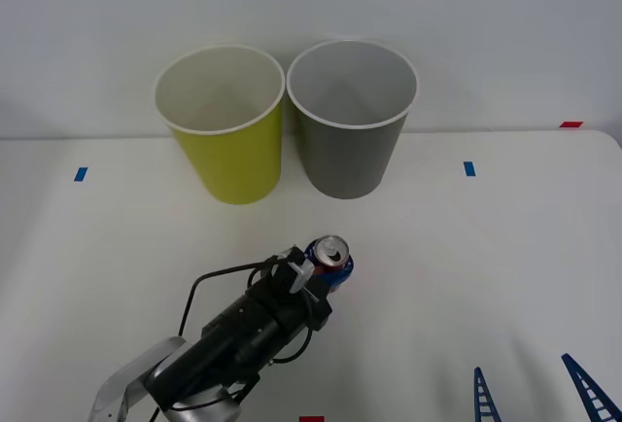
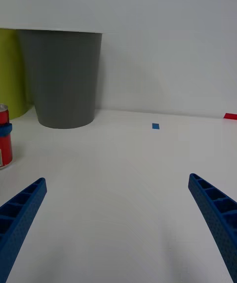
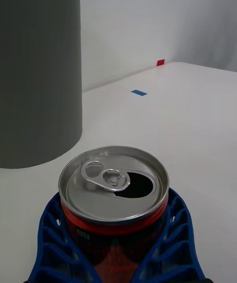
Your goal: Put cans in the gray bin and PET bottles in the light green bin.
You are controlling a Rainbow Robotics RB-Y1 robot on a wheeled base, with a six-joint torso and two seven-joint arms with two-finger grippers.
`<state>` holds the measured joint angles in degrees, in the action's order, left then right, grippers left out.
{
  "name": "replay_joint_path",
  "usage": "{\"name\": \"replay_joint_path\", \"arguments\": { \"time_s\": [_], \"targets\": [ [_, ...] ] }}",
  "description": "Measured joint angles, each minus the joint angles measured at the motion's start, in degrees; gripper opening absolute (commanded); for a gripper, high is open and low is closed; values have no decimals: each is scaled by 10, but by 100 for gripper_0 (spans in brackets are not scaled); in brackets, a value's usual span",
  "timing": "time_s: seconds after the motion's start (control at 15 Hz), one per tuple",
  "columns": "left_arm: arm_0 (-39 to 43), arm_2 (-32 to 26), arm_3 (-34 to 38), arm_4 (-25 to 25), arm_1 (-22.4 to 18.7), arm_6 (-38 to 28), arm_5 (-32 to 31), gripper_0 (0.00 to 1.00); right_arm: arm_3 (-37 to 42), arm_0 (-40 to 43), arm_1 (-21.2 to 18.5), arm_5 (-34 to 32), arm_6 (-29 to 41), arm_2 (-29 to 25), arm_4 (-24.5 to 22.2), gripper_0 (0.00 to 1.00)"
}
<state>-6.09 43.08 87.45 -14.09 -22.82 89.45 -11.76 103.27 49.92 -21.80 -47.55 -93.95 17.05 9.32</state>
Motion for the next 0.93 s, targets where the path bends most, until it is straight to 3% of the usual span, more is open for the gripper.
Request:
{"name": "replay_joint_path", "arguments": {
  "time_s": [0.13, 0.27, 0.93],
  "targets": [
    [1, -3, 10, -5, -1, -3, 8, 0, 0, 0, 0, 0, 0, 0, 0, 100],
    [1, -9, 48, -6, -9, -5, 55, 0, 0, 0, 0, 0, 0, 0, 0, 100],
    [1, -100, 337, -43, -80, -40, 398, 0, 0, 0, 0, 0, 0, 0, 0, 100]
  ]
}}
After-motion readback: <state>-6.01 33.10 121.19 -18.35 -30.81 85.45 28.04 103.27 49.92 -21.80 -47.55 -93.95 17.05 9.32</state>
